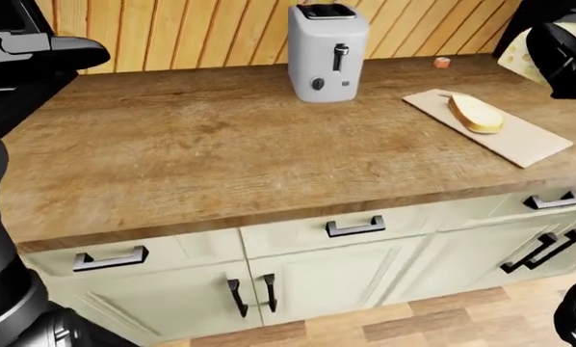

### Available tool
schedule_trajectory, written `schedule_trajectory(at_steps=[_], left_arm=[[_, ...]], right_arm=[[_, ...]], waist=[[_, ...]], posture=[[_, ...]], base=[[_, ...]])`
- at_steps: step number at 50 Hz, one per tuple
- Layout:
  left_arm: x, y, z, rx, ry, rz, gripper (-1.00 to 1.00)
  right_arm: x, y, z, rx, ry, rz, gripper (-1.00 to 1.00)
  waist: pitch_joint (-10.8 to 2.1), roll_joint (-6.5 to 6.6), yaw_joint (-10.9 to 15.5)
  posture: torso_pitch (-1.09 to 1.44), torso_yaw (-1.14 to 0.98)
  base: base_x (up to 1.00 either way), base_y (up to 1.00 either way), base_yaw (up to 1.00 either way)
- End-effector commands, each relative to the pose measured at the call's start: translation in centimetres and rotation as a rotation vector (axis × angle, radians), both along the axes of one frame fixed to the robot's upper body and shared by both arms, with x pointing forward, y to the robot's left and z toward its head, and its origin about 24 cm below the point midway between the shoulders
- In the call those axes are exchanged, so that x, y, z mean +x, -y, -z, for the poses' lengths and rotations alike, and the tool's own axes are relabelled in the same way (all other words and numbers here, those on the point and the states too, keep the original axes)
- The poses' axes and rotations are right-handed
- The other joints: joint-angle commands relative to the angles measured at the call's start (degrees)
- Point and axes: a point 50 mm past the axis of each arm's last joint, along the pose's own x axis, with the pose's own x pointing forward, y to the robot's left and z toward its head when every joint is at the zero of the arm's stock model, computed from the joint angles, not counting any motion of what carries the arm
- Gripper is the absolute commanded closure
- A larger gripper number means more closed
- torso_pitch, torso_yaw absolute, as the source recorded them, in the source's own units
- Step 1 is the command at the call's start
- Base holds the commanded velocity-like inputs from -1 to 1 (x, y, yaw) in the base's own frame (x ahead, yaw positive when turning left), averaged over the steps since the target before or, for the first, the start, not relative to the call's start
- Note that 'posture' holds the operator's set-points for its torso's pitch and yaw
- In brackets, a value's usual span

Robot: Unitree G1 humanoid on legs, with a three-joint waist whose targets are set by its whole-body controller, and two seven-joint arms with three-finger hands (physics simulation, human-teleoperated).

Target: Pick up the wedge of cheese and place it on the slice of bread to prepare a simple cheese on bread dish.

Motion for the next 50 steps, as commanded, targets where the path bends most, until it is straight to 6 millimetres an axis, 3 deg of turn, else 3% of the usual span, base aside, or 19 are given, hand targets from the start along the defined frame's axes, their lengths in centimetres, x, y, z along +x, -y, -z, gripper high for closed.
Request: schedule_trajectory(at_steps=[1,2,3,5,8,10,11,12,15,27,28,32,36,38,39,40,41,42,50], left_arm=[[-1.03,0.10,-1.50,0.022,0.082,-0.009,-1.00],[-1.04,0.09,-1.49,0.021,0.082,-0.010,-1.00],[-1.04,0.11,-1.49,0.022,0.081,-0.009,-1.00],[-1.05,0.17,-1.49,0.023,0.081,-0.008,-1.00],[-1.08,0.14,-1.53,0.021,0.081,-0.009,-1.00],[-1.12,0.08,-1.56,0.021,0.081,-0.009,-1.00],[-1.14,0.07,-1.58,0.020,0.082,-0.008,-1.00],[-1.12,0.03,-1.59,0.021,0.082,-0.009,-1.00],[-1.21,0.01,-1.68,0.021,0.085,-0.010,-1.00],[-1.25,-0.02,-1.71,0.021,0.086,-0.012,-1.00],[-1.22,0.00,-1.70,0.021,0.085,-0.012,-1.00],[-1.18,-0.01,-1.69,0.022,0.085,-0.012,-1.00],[-1.10,0.05,-1.64,0.023,0.083,-0.011,-1.00],[-1.12,0.05,-1.65,0.023,0.083,-0.011,-1.00],[-1.08,0.04,-1.62,0.022,0.083,-0.010,-1.00],[-1.05,0.05,-1.60,0.022,0.082,-0.010,-1.00],[-1.06,0.07,-1.60,0.022,0.082,-0.010,-1.00],[-1.06,0.09,-1.60,0.023,0.082,-0.010,-1.00],[-1.07,0.07,-1.59,0.021,0.083,-0.011,-1.00]], right_arm=[[-0.56,0.15,-1.03,-0.007,0.061,0.010,1.00],[-0.56,0.14,-1.03,-0.008,0.061,0.010,1.00],[-0.54,0.14,-1.02,-0.009,0.061,0.010,1.00],[-0.48,0.05,-0.96,-0.010,0.059,0.007,1.00],[-0.43,-0.01,-0.89,-0.013,0.055,0.007,1.00],[-0.44,-0.05,-0.94,-0.013,0.055,0.005,1.00],[-0.44,-0.06,-0.95,-0.013,0.055,0.004,1.00],[-0.40,-0.01,-0.94,-0.012,0.056,0.004,1.00],[-0.46,0.14,-0.90,-0.011,0.055,0.007,1.00],[-0.14,-0.22,-0.74,-0.022,0.046,-0.006,1.00],[-0.14,-0.25,-0.75,-0.023,0.044,-0.006,1.00],[-0.13,-0.21,-0.68,-0.021,0.043,-0.003,1.00],[-0.01,-0.23,-0.60,-0.022,0.041,-0.003,1.00],[0.06,-0.28,-0.52,-0.027,0.039,-0.005,1.00],[0.05,-0.34,-0.55,-0.026,0.039,-0.006,1.00],[0.10,-0.43,-0.53,-0.028,0.038,-0.008,1.00],[0.13,-0.46,-0.51,-0.028,0.037,-0.009,1.00],[0.19,-0.46,-0.46,-0.029,0.036,-0.009,1.00],[0.15,-0.43,-0.39,-0.033,0.034,-0.012,1.00]], waist=[[-0.02,0.14,-0.1],[-1.40,1.11,-1.0],[-2.29,1.04,-1.0],[-2.61,0.66,-1.2],[-0.62,-2.80,-0.1],[-1.09,-7.03,0.8],[0.11,-4.37,0.4],[0.07,-4.42,0.2],[0.03,-2.55,-0.1],[-0.60,-3.01,-0.9],[-1.76,-2.84,-1.0],[-2.20,-1.41,-1.4],[-2.58,-2.78,-1.1],[-2.25,-4.68,-0.8],[-2.72,-6.60,-0.8],[-3.27,-7.16,-0.4],[-2.24,-6.26,-0.9],[-1.86,-6.39,-0.6],[-1.28,-2.00,-0.4]], posture=[[0.00,0.00],[0.00,0.00],[0.00,0.00],[0.00,0.00],[0.00,0.00],[0.00,0.00],[0.00,0.00],[0.00,0.00],[0.00,0.00],[0.00,0.00],[0.00,0.00],[0.00,0.00],[0.00,0.00],[0.00,0.00],[0.00,0.00],[0.00,0.00],[0.00,0.00],[0.00,0.00],[0.00,0.00]], base=[[0.00,-0.30,0.00],[0.00,-0.30,0.00],[0.00,-0.30,0.00],[0.00,-0.24,0.00],[0.00,-0.02,0.00],[0.00,0.00,0.00],[0.00,0.00,0.00],[0.00,0.00,0.00],[0.00,0.00,0.00],[0.00,0.00,0.00],[0.00,-0.09,0.00],[0.00,-0.23,0.00],[0.00,-0.25,0.00],[0.00,-0.25,0.00],[0.00,-0.26,0.00],[0.00,-0.25,0.00],[0.02,-0.25,0.00],[0.01,-0.26,0.00],[0.01,-0.26,0.00]])
